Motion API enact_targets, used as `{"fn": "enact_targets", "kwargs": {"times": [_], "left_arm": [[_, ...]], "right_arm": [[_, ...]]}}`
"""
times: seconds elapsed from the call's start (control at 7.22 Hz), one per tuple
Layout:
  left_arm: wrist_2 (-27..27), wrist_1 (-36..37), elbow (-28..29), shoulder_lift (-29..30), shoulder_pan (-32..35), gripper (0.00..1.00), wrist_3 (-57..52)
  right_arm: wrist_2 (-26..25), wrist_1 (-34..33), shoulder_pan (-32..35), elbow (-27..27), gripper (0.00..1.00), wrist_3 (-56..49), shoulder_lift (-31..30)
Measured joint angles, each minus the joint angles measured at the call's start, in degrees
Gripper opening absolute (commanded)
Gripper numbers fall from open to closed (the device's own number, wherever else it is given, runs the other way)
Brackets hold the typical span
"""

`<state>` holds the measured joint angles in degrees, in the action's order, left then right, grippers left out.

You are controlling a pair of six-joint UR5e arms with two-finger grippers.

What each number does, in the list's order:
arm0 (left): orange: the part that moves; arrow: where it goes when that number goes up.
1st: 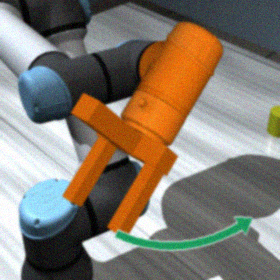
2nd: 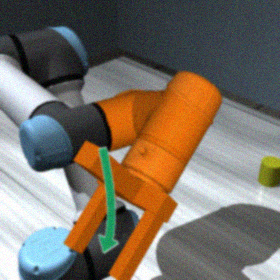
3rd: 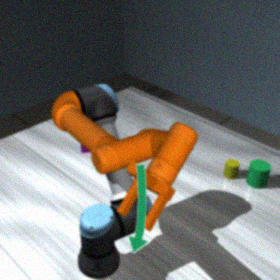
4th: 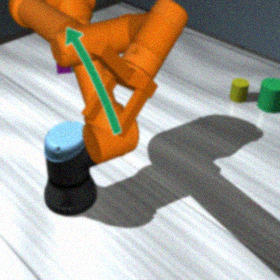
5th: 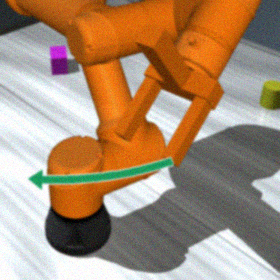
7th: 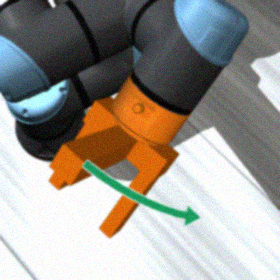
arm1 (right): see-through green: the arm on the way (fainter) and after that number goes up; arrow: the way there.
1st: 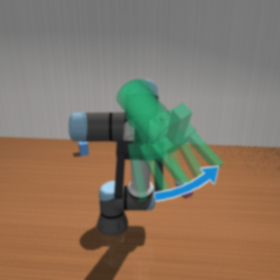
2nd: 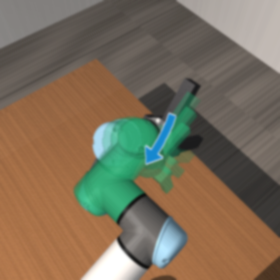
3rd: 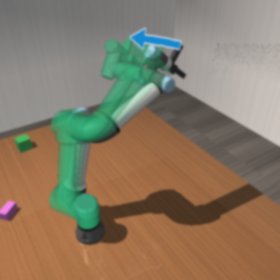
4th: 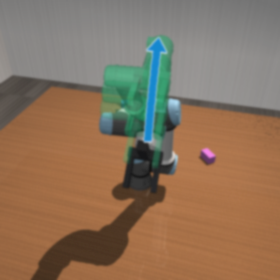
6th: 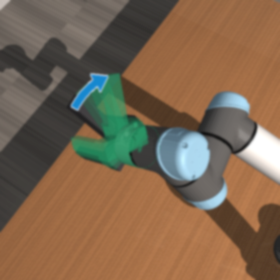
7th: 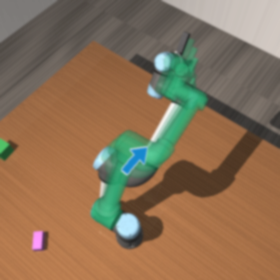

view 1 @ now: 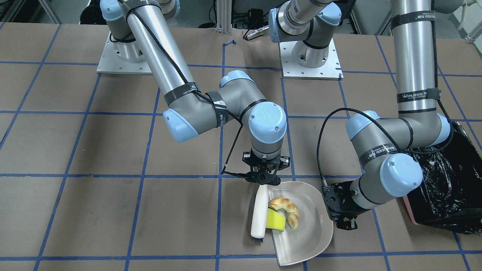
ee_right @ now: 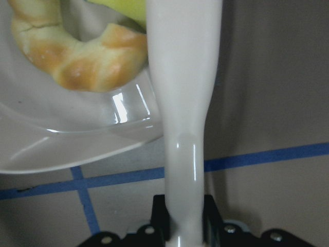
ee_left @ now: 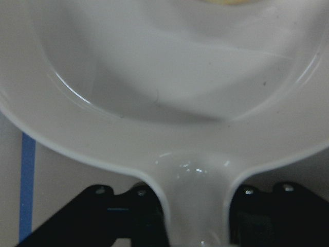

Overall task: Sweep and dump trash into bin
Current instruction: 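Move the brush toward the yellow potato toy with the right gripper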

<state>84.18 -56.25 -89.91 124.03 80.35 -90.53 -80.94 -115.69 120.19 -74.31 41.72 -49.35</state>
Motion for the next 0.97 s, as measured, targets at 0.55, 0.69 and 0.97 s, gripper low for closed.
{"fn": "enact_targets", "kwargs": {"times": [0.55,0.69,0.97], "left_arm": [[0.0,0.0,-0.1,-0.2,0.0,0.00,-0.5],[0.0,0.1,-0.1,-0.3,0.0,0.00,-0.7],[0.0,0.0,-0.2,-0.7,-0.1,0.00,-1.6]], "right_arm": [[1.7,4.3,1.5,3.3,0.00,2.8,-0.4],[-0.5,6.7,1.2,3.2,0.00,1.0,-1.6],[-3.5,11.8,-0.1,2.7,0.00,-1.5,-4.0]]}}
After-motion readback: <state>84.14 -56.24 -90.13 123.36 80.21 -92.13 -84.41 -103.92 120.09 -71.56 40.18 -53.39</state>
